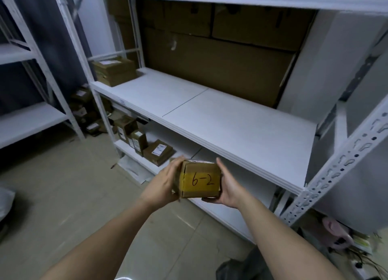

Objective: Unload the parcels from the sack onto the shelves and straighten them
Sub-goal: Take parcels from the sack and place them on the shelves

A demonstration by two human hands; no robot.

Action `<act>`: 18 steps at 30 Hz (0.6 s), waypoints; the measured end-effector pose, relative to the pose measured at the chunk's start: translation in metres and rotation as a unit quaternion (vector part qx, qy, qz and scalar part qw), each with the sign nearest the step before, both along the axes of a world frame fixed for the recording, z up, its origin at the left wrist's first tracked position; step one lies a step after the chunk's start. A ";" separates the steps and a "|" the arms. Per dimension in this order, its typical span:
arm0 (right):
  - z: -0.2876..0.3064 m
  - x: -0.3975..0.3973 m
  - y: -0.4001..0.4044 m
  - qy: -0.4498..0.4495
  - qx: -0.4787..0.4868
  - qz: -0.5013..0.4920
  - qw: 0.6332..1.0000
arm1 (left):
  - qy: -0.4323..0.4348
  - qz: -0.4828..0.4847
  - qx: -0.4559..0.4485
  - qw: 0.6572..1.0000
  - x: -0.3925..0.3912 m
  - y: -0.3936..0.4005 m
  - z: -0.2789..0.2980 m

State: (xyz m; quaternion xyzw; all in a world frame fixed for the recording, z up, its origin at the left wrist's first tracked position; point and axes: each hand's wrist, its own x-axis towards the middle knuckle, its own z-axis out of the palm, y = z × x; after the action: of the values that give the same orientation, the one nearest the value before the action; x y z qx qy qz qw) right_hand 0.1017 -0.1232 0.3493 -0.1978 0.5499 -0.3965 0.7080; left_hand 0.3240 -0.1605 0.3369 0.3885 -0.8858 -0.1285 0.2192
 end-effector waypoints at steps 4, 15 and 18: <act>0.027 0.007 -0.021 0.021 -0.027 -0.043 0.998 | 0.020 0.047 -0.010 0.999 -0.009 -0.013 0.023; 0.079 0.064 -0.084 0.059 -0.144 -0.133 0.979 | 0.338 0.171 0.499 0.779 0.010 -0.024 0.103; 0.086 0.093 -0.107 0.061 -0.164 -0.137 0.975 | 0.376 0.231 0.467 0.766 0.024 -0.039 0.122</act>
State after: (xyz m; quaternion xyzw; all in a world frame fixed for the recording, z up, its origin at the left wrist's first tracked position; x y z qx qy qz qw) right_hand 0.1943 -0.2299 0.4358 -0.2578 0.5416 -0.5617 0.5699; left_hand 0.3482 -0.2000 0.4586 0.5562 -0.4467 -0.6073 0.3496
